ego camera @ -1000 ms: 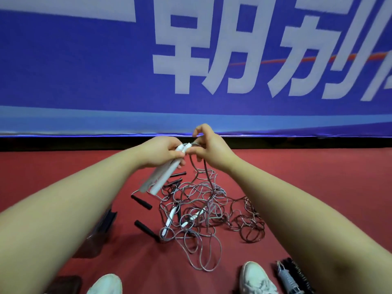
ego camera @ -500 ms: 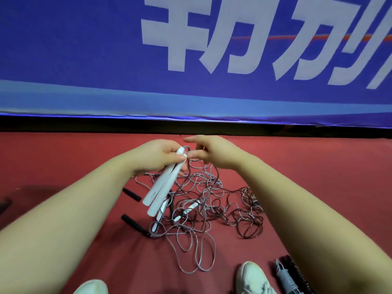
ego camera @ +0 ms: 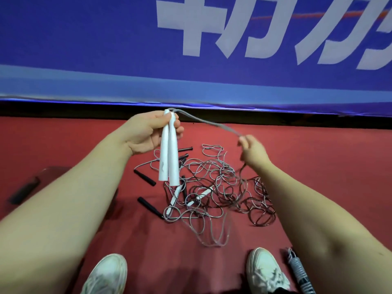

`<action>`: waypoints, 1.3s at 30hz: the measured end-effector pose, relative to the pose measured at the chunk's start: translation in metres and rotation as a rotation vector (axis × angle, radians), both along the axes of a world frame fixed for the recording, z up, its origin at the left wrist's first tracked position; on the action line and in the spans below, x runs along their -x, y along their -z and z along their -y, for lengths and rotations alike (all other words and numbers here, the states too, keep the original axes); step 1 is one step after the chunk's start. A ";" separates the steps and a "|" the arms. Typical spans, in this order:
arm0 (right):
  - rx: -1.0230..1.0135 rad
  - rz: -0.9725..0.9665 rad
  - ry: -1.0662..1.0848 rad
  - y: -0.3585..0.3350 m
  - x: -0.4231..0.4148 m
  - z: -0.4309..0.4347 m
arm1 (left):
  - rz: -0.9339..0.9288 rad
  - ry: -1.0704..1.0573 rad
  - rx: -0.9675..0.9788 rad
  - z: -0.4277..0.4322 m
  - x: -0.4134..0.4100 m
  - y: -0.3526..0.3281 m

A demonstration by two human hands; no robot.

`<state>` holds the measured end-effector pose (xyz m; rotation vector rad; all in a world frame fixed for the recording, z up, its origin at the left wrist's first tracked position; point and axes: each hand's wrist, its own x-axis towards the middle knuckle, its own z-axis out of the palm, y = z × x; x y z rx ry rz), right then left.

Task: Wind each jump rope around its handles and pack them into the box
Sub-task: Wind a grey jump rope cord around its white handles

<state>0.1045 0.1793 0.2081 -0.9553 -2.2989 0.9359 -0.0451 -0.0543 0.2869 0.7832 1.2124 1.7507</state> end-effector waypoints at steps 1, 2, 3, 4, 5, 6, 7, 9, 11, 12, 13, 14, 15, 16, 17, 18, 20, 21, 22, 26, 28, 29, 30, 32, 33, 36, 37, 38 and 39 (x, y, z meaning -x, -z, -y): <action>-0.071 -0.186 0.113 -0.013 0.003 0.000 | 0.000 -0.003 -0.023 -0.001 -0.002 -0.003; -0.180 -0.376 0.177 -0.033 0.005 0.003 | 0.007 -0.013 -0.058 -0.001 -0.003 -0.006; -0.309 -0.532 0.197 -0.054 0.008 0.007 | 0.020 -0.033 -0.104 0.000 -0.004 -0.011; -0.427 -0.610 0.180 -0.070 0.008 0.011 | 0.039 -0.062 -0.156 0.001 -0.003 -0.016; -0.502 -0.606 0.146 -0.074 0.008 0.009 | 0.058 -0.095 -0.208 0.003 -0.003 -0.023; -0.537 -0.516 0.101 -0.066 0.006 0.004 | 0.072 -0.123 -0.255 0.006 -0.002 -0.029; -0.525 -0.332 0.044 -0.043 0.002 -0.005 | 0.077 -0.135 -0.289 0.008 -0.004 -0.034; -0.358 0.212 -0.130 0.016 -0.009 -0.016 | 0.046 -0.098 -0.273 0.005 -0.011 -0.039; -0.237 0.769 -0.310 0.052 -0.019 -0.010 | -0.066 -0.024 -0.126 -0.005 -0.026 -0.033; -0.219 0.940 -0.369 0.054 -0.021 -0.002 | -0.136 0.012 -0.025 -0.011 -0.033 -0.028; -0.196 1.018 -0.396 0.048 -0.021 0.005 | -0.186 0.038 0.064 -0.016 -0.038 -0.023; -0.149 0.985 -0.417 0.038 -0.020 0.011 | -0.208 0.051 0.128 -0.020 -0.040 -0.018; -0.043 0.850 -0.424 0.028 -0.016 0.013 | -0.209 0.053 0.165 -0.022 -0.041 -0.014; 0.097 0.663 -0.422 0.019 -0.012 0.015 | -0.200 0.047 0.188 -0.023 -0.040 -0.012; 0.243 0.446 -0.427 0.010 -0.006 0.018 | -0.190 0.040 0.204 -0.023 -0.038 -0.011; 0.373 0.223 -0.428 -0.001 -0.001 0.024 | -0.183 0.034 0.216 -0.023 -0.037 -0.010; 0.581 -0.146 -0.434 -0.018 0.009 0.033 | -0.179 0.026 0.234 -0.020 -0.035 -0.009; 0.672 -0.266 -0.455 -0.026 0.012 0.039 | -0.179 0.021 0.244 -0.019 -0.034 -0.008; 0.734 -0.326 -0.507 -0.035 0.014 0.045 | -0.175 0.015 0.252 -0.017 -0.033 -0.007; 0.649 -0.181 -0.745 -0.039 0.020 0.067 | -0.187 0.012 0.277 -0.011 -0.029 -0.006; 0.488 -0.173 -0.691 -0.040 0.019 0.069 | -0.197 0.035 0.308 -0.007 -0.026 -0.004; 0.378 -0.178 -0.644 -0.043 0.018 0.070 | -0.209 0.054 0.329 -0.005 -0.025 -0.003; 0.268 -0.177 -0.596 -0.048 0.017 0.069 | -0.216 0.074 0.347 -0.003 -0.024 -0.001; 0.091 -0.158 -0.552 -0.057 0.016 0.070 | -0.198 0.110 0.356 0.000 -0.023 0.003; 0.040 -0.142 -0.563 -0.060 0.015 0.072 | -0.188 0.130 0.347 0.001 -0.023 0.003; 0.171 -0.118 -0.649 -0.052 0.015 0.074 | -0.181 0.189 0.323 0.003 -0.025 0.003; 0.232 -0.102 -0.676 -0.047 0.015 0.073 | -0.181 0.209 0.320 0.004 -0.026 0.002; 0.292 -0.085 -0.706 -0.043 0.015 0.074 | -0.186 0.229 0.316 0.005 -0.026 0.001; 0.353 -0.075 -0.729 -0.040 0.015 0.075 | -0.187 0.247 0.308 0.005 -0.026 0.000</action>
